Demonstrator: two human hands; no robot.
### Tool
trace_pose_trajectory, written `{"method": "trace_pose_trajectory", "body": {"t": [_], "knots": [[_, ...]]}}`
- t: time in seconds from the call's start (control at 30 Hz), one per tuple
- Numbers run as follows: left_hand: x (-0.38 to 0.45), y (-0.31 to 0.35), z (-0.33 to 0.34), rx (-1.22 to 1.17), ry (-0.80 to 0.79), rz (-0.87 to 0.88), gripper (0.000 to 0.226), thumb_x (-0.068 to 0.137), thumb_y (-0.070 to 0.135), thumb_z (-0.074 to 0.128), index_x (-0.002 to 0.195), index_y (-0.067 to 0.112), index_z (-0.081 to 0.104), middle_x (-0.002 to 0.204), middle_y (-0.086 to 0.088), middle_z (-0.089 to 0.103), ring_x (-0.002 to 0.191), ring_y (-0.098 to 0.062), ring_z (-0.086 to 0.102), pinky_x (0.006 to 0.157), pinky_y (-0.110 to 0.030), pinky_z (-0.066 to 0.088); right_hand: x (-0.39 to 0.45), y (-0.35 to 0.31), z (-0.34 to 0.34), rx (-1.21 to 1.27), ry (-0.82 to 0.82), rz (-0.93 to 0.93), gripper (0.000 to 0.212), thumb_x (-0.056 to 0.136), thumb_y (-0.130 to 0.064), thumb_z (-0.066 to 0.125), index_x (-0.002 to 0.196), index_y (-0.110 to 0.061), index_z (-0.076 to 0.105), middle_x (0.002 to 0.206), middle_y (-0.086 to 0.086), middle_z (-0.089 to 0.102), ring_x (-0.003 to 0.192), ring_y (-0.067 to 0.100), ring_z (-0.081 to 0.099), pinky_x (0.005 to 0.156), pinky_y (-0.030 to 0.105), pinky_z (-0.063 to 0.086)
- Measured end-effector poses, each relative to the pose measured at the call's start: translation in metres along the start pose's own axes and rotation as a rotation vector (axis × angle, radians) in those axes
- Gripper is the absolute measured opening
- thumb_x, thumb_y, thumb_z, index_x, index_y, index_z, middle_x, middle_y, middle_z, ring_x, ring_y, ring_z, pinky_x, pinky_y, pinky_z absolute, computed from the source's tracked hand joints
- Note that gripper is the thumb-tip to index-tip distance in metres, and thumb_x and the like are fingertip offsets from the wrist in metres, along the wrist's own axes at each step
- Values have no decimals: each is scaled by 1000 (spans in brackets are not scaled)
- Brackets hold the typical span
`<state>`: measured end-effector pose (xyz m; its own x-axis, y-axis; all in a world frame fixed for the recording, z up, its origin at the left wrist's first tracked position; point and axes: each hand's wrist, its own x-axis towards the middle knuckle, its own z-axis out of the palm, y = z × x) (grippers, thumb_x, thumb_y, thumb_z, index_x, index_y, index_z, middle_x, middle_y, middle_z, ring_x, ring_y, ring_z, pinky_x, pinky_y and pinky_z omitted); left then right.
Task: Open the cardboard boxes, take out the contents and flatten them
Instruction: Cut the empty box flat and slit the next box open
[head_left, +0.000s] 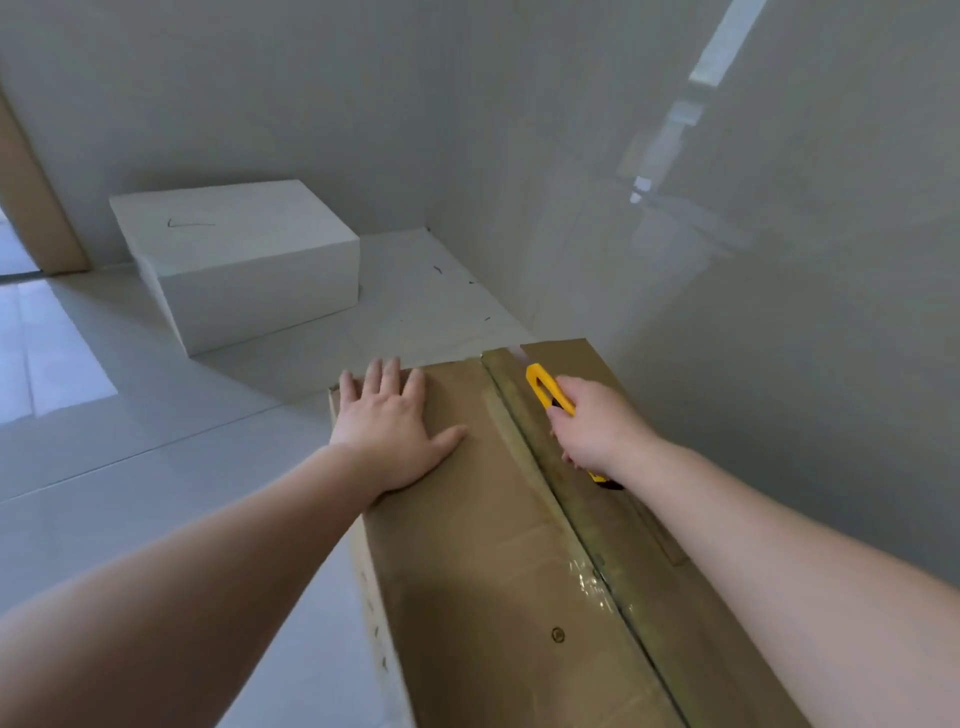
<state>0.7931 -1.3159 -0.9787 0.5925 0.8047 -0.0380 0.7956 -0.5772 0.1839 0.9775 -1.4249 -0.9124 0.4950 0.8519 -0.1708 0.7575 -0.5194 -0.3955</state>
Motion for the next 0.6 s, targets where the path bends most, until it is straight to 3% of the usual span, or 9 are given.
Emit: {"method": "trace_pose_trajectory", "body": {"t": [0.17, 0.4, 0.6], "knots": [[12, -6, -2, -103, 150, -57, 81, 86, 70, 30, 143, 12, 31, 141, -7, 42, 132, -26, 34, 114, -41, 21, 24, -26, 7, -70, -42, 16, 14, 95, -18, 44, 92, -6, 51, 82, 13, 57, 80, 37, 65, 69, 41, 54], [5, -9, -3, -207, 246, -29, 64, 90, 55, 39, 138, 12, 38, 132, -8, 46, 125, -27, 35, 109, -36, 23, 34, -35, 16, -123, -95, 92, 16, 94, -18, 44, 96, -7, 56, 89, 17, 63, 83, 36, 66, 75, 46, 58], [7, -10, -4, -224, 249, -31, 62, 90, 55, 40, 138, 14, 40, 130, -7, 48, 124, -28, 37, 110, -38, 22, 35, -41, 15, -206, -130, 123, 19, 91, -9, 44, 104, -10, 57, 91, 17, 65, 76, 37, 69, 69, 50, 59]]}}
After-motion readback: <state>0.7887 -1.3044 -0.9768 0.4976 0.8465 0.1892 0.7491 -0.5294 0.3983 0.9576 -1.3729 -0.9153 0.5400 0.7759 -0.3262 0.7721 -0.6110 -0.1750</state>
